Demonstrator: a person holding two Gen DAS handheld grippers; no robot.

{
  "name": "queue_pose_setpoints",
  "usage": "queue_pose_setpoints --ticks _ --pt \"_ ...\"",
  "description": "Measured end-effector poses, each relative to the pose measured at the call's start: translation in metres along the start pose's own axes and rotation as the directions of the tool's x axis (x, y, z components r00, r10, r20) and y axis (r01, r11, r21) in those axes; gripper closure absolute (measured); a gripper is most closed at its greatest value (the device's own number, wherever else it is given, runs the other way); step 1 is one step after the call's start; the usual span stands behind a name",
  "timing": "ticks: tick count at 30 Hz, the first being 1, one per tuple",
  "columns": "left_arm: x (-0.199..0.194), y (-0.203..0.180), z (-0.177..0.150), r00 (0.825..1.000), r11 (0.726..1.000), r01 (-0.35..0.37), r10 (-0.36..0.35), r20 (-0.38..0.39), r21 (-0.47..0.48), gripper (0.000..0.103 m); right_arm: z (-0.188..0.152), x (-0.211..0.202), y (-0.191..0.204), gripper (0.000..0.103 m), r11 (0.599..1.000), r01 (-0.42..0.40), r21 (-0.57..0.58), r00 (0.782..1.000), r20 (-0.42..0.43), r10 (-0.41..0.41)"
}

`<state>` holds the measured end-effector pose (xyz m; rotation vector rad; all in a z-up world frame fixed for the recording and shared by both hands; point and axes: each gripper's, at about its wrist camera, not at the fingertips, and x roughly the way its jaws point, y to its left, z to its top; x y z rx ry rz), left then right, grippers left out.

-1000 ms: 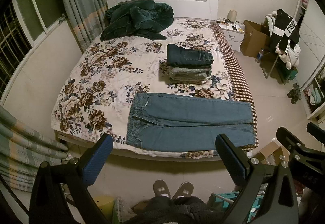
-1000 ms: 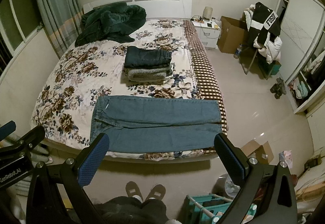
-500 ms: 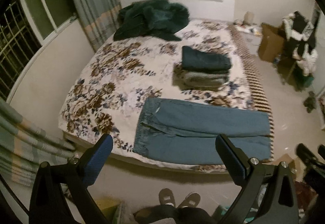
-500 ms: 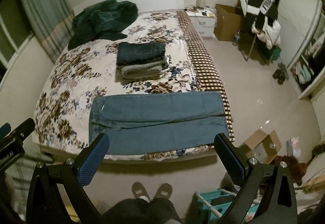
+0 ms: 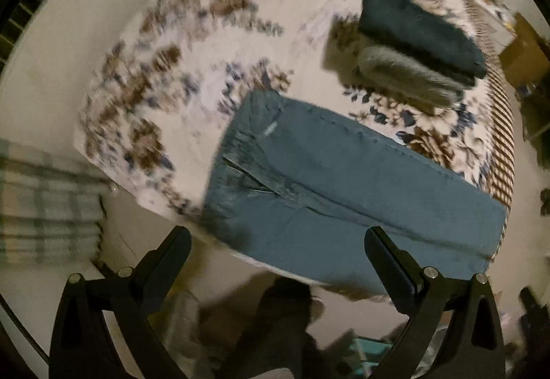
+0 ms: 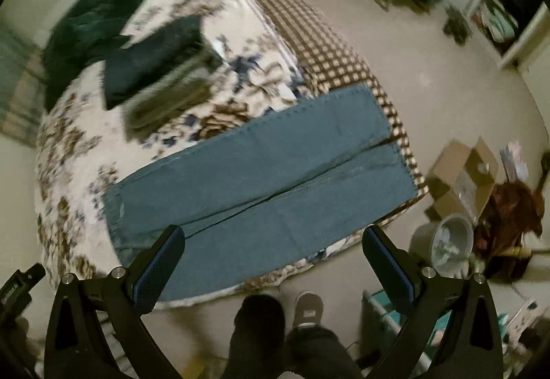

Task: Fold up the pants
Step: 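Lower both grippers onto the jeans and grasp the leg hems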

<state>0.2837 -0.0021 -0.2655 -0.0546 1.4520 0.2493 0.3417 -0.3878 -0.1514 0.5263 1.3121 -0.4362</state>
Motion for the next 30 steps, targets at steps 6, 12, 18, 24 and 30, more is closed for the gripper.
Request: queue_pose_setpoints --ticks 6,12,18,24,30 --pt "0.108 -0.054 0.068 0.982 0.998 0.021 -0.03 -0.186 -0.054 0.0 0.079 0.16 0.002 0.0 0.989 0.023 0.147 0.985 -0.17 0.003" --pt "0.216 -0.108 0.134 0.936 0.991 0.032 -0.076 -0.344 -0.13 0.0 0.126 0.288 -0.001 0.0 0.95 0.08 0.303 0.956 -0.293 0.013" --pt "0.303 -0.133 0.171 0.889 0.978 -0.018 -0.08 -0.451 -0.21 0.0 0.158 0.369 -0.017 0.003 0.893 0.145 0.426 0.941 -0.339 0.009" --pt "0.331 -0.141 0.166 0.892 0.981 -0.049 -0.042 -0.45 -0.19 0.013 0.183 0.429 -0.041 0.02 0.812 0.201 0.549 0.938 -0.347 0.003" --pt "0.306 -0.136 0.151 0.947 0.984 -0.05 -0.009 -0.322 -0.173 0.088 0.186 0.455 -0.047 0.036 0.785 0.201 0.586 0.936 -0.351 0.022"
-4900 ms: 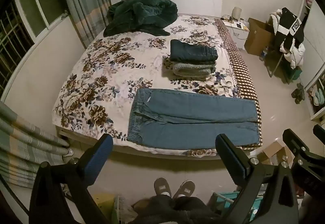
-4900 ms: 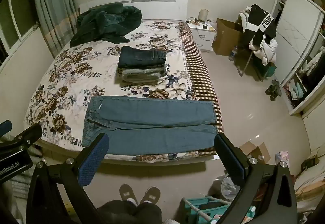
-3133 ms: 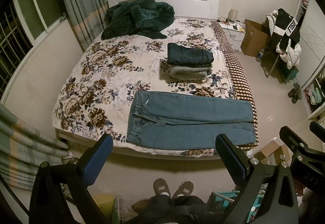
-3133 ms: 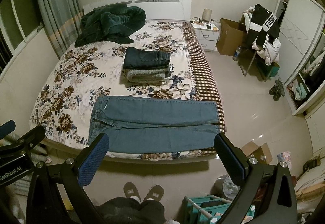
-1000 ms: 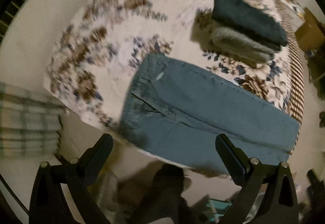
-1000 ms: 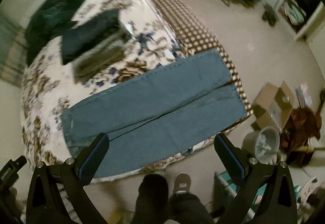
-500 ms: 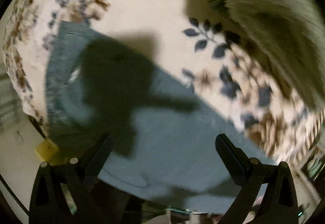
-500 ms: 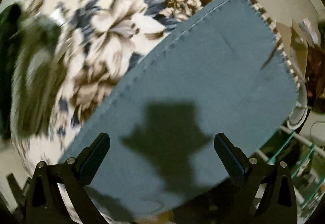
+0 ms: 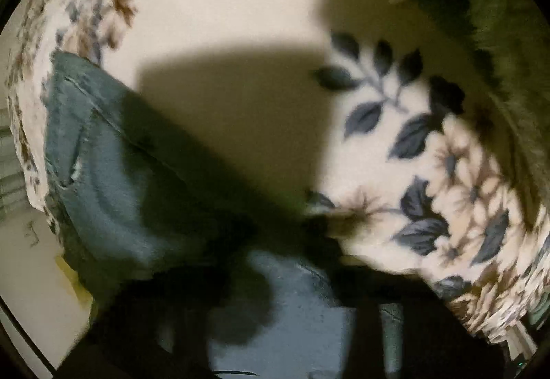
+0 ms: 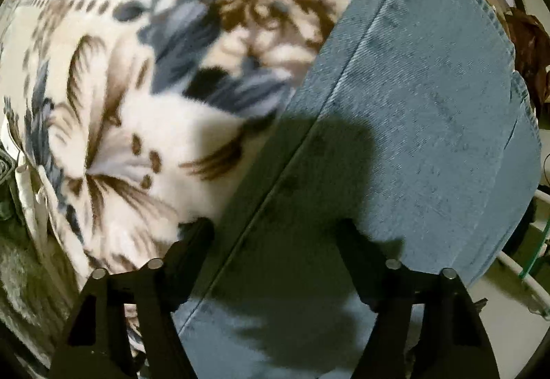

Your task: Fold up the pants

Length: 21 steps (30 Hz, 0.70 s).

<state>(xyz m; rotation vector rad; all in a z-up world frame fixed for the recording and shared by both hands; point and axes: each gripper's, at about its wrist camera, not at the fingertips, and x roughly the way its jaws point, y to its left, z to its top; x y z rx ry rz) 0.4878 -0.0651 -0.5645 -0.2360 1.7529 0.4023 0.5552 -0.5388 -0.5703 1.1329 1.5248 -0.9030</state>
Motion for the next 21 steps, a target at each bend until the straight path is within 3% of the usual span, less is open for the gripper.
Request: queue_pose_setpoints --ticks 1,3,5,12,17,21 --pt "-0.005 0.004 -0.005 1.0 1.0 0.015 -0.015 0.022 0.002 0.09 -0.002 -0.002 0.001 0.043 1.0 0.0 -0.014 1.0 0.016 0.0" --pt "-0.011 0.011 -0.014 0.998 0.999 0.039 -0.04 0.055 0.019 0.097 -0.006 -0.007 0.002 0.072 0.999 -0.013 -0.051 0.999 0.036 0.015" --pt "-0.02 0.026 -0.029 0.992 0.996 0.082 -0.084 0.093 0.031 0.099 -0.014 -0.016 0.001 0.091 0.996 -0.048 -0.077 0.998 0.041 0.052" --pt "-0.078 0.088 -0.103 0.946 0.973 0.224 -0.232 0.228 0.061 0.1 -0.047 -0.064 -0.026 0.095 0.974 -0.142 -0.177 0.983 0.087 0.159" --pt "-0.099 0.146 -0.176 0.915 0.953 0.295 -0.304 0.266 0.075 0.1 -0.08 -0.086 -0.089 0.095 0.947 -0.201 -0.249 0.97 0.083 0.228" --pt "-0.064 0.172 -0.219 0.922 0.947 0.32 -0.319 0.219 0.032 0.1 -0.103 -0.088 -0.151 0.095 0.933 -0.2 -0.299 0.971 0.068 0.23"
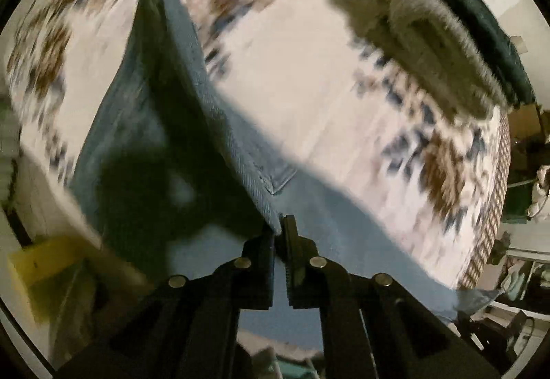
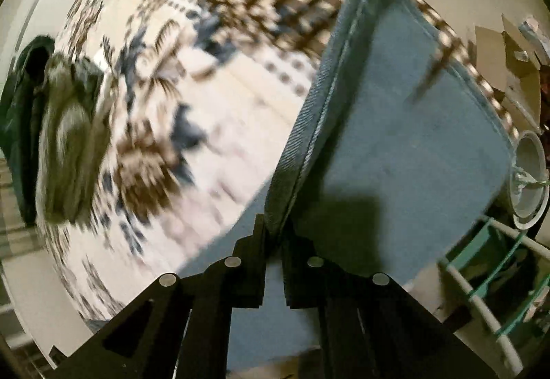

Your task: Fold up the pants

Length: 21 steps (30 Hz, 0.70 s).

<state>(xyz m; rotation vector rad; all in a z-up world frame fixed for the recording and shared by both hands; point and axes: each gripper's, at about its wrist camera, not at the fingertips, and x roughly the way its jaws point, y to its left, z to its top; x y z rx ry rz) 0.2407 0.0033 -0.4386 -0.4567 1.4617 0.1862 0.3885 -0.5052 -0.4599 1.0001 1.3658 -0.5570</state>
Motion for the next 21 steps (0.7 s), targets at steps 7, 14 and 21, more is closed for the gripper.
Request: queue_pose_setpoints --ticks 7,14,21 --pt "0.049 0.047 -0.078 0.992 0.998 -0.06 0.058 -0.108 -0.018 0.101 -0.051 0.02 -0.081 0.096 0.997 0.065 -0.039 0.996 -0.065 -0.067" --pt "0.1 0.058 -0.096 0.983 0.995 -0.1 0.099 -0.156 0.003 0.1 -0.071 0.057 -0.122 0.096 0.987 0.141 -0.074 0.985 -0.091 -0.147" --pt "0.081 0.061 -0.09 0.987 0.998 -0.05 0.046 -0.152 -0.023 0.094 -0.074 0.074 -0.158 0.068 0.991 0.099 -0.091 0.974 -0.196 -0.115"
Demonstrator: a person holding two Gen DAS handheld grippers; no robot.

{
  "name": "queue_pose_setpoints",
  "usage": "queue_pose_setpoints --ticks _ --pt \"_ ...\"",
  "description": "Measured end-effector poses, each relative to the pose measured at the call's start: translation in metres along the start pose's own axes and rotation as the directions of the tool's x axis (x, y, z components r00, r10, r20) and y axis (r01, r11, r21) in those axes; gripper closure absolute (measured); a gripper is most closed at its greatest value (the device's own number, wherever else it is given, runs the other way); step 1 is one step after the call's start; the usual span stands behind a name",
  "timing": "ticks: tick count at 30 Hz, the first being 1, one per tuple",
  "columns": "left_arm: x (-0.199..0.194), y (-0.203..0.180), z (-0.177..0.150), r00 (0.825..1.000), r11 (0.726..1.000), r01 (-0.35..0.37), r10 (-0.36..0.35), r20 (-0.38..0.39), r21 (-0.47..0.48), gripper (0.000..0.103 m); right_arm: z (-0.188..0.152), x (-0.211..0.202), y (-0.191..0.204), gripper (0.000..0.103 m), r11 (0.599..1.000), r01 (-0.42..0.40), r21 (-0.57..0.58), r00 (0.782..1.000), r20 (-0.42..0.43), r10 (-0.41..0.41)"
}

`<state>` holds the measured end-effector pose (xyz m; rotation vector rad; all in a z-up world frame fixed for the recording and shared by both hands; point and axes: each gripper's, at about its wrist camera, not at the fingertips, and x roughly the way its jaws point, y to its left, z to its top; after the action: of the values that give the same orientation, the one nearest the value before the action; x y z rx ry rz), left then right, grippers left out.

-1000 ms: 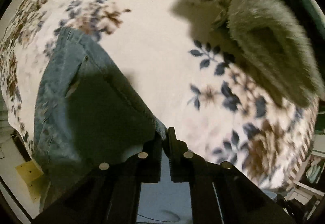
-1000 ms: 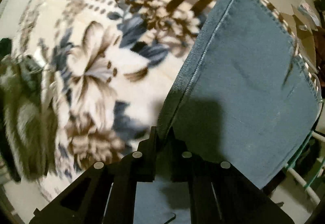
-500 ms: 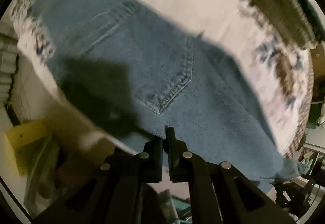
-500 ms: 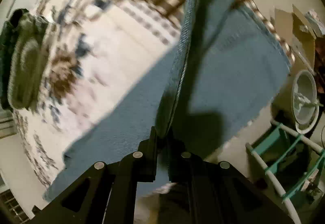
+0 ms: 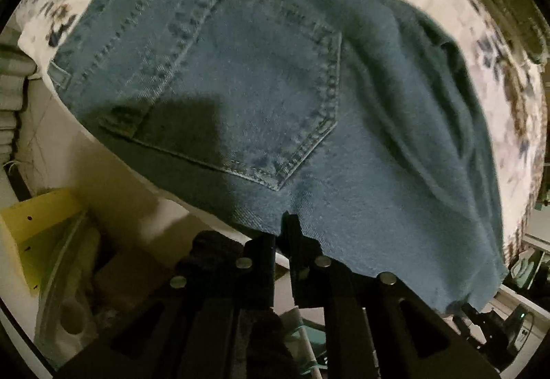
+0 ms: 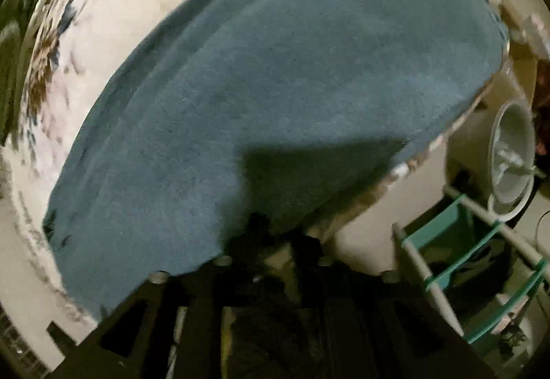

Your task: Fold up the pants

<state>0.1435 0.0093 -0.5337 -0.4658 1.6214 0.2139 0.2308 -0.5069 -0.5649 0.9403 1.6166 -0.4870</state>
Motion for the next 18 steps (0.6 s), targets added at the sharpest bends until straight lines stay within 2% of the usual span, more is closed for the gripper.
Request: queue_pose_setpoints --ticks 1,2,3,4,6,9,12,15,17,18 --pt "-0.004 -0.002 0.001 1.0 1.0 0.006 -0.006 0.005 0.0 0.093 0.0 -0.005 -0.009 0.063 1.0 -0.016 0.019 1.0 0.009 0.016" --pt "-0.008 -0.005 0.002 1.0 1.0 0.001 -0.001 0.013 0.003 0.087 0.001 -0.013 -0.021 0.06 0.998 -0.04 0.044 0.999 0.032 0.038" --pt "-0.012 -0.009 0.003 1.0 1.0 -0.003 0.003 0.019 0.009 0.078 0.002 -0.023 -0.035 0.059 0.995 -0.07 0.074 0.996 0.065 0.066" --pt "-0.015 -0.012 0.005 1.0 1.0 0.002 -0.002 0.026 0.015 0.073 0.004 -0.033 -0.049 0.059 0.99 -0.094 0.105 0.991 0.102 0.083" --pt "-0.015 -0.028 0.005 0.999 0.999 -0.005 0.003 0.042 0.044 0.053 0.011 -0.052 -0.079 0.057 0.977 -0.136 0.167 0.978 0.182 0.105" --pt "-0.011 -0.049 0.008 0.999 0.996 -0.035 0.032 0.044 0.081 0.038 0.034 -0.075 -0.125 0.057 0.947 -0.182 0.263 0.955 0.276 0.107" --pt "-0.01 -0.069 0.014 0.998 0.993 -0.052 0.047 0.048 0.109 0.031 0.063 -0.093 -0.149 0.057 0.938 -0.177 0.298 0.937 0.344 0.068" --pt "-0.009 -0.087 0.015 0.995 0.987 -0.081 0.073 0.064 0.138 0.025 0.093 -0.105 -0.156 0.057 0.955 -0.1 0.279 0.927 0.374 -0.012" --pt "-0.005 -0.1 0.015 0.995 0.985 -0.085 0.076 0.065 0.151 0.018 0.109 -0.107 -0.156 0.05 0.963 -0.085 0.255 0.919 0.393 -0.023" --pt "-0.003 -0.106 0.017 0.995 0.983 -0.091 0.083 0.059 0.161 0.016 0.119 -0.103 -0.156 0.046 0.97 -0.069 0.231 0.924 0.382 -0.025"
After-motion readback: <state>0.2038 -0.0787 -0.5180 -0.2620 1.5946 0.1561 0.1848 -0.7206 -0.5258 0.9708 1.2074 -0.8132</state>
